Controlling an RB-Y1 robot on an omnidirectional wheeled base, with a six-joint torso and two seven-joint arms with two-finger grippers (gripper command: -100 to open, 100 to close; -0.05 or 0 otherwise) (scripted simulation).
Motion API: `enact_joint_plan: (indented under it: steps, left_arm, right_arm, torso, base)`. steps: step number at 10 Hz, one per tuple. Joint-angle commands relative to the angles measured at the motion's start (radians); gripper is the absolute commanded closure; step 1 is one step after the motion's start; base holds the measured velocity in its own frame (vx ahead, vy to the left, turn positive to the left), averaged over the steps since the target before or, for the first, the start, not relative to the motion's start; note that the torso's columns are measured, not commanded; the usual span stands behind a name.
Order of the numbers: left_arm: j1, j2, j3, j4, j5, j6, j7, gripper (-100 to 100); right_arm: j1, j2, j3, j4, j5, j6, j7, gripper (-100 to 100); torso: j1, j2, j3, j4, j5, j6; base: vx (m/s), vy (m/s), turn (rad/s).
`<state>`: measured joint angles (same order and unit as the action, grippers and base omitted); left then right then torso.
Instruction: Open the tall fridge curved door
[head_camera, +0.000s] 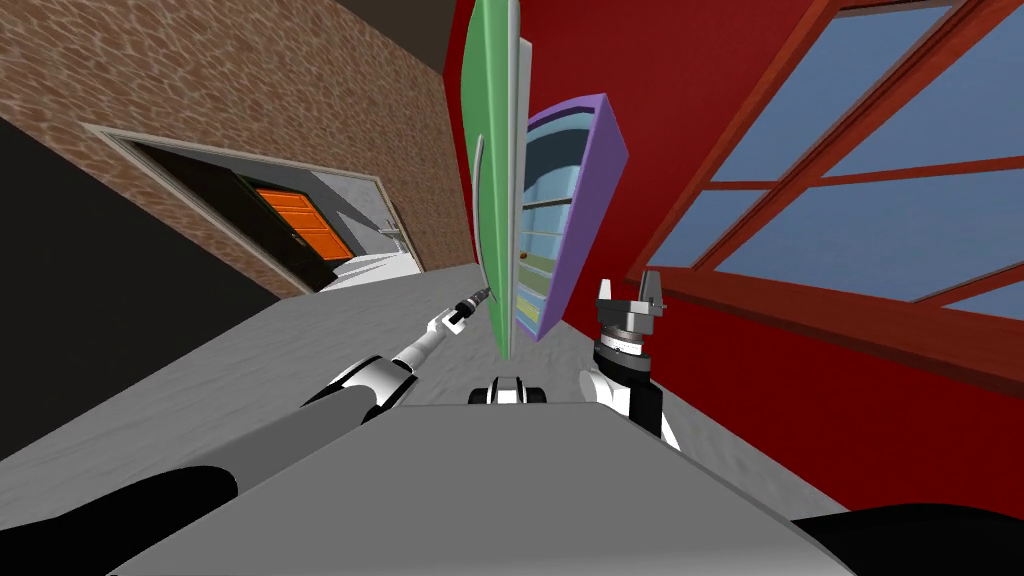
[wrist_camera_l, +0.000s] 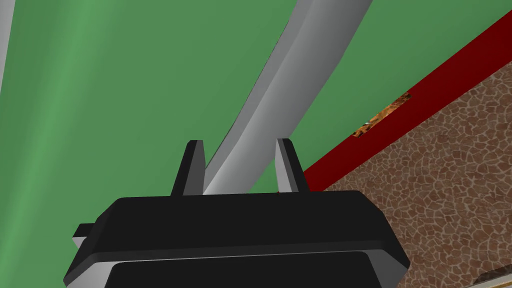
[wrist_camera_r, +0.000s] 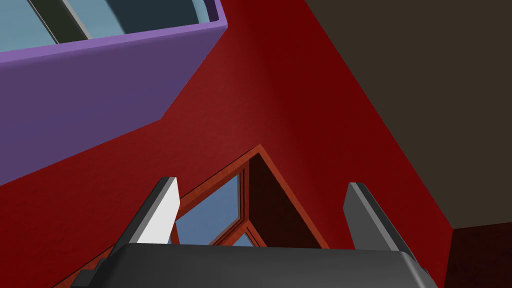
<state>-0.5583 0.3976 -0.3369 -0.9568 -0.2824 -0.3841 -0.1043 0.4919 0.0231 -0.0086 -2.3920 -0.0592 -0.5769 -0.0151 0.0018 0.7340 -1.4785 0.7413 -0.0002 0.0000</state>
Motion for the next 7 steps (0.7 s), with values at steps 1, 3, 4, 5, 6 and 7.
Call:
enact_joint_plan:
  steps: [1,3,4,5,6,7]
  left_arm:
    - [-0.008,0.015,-0.009,0.015,0.002,-0.025,0.014,100]
    - [-0.014,0.027,-0.017,0.031,0.005,-0.049,0.027,100]
    - [-0.021,0.04,-0.025,0.047,0.008,-0.074,0.039,100]
    - [-0.021,0.04,-0.025,0.047,0.008,-0.074,0.039,100]
    - [-0.028,0.052,-0.033,0.063,0.01,-0.098,0.052,100]
    - [-0.035,0.064,-0.041,0.079,0.013,-0.122,0.064,100]
  right_arm:
    - [0.0,0.0,0.0,0.0,0.0,0.0,0.0,0]
    - [0.0,0.0,0.0,0.0,0.0,0.0,0.0,0]
    - [0.0,0.0,0.0,0.0,0.0,0.0,0.0,0]
    - [0.0,0.0,0.0,0.0,0.0,0.0,0.0,0]
    - [0.0,0.0,0.0,0.0,0.0,0.0,0.0,0]
    - [0.0,0.0,0.0,0.0,0.0,0.0,0.0,0]
  torso:
    - [-0.011,0.001,0.001,-0.003,-0.002,0.001]
    - [0.002,-0.002,-0.001,-0.002,0.001,0.002]
    - [0.005,-0.007,-0.004,-0.001,0.001,-0.001]
    - [0.004,-0.01,-0.006,0.0,0.001,0.001]
    - [0.0,-0.011,-0.006,0.0,0.0,0.001]
    - [0.003,-0.011,-0.007,0.0,0.0,0.002]
  base:
    - [-0.026,0.203,-0.147]
    - [0.005,0.342,-0.237]
    - [-0.015,0.331,-0.16]
    - [-0.036,0.293,-0.093]
    - [-0.03,0.362,-0.162]
    - [-0.076,0.391,-0.284]
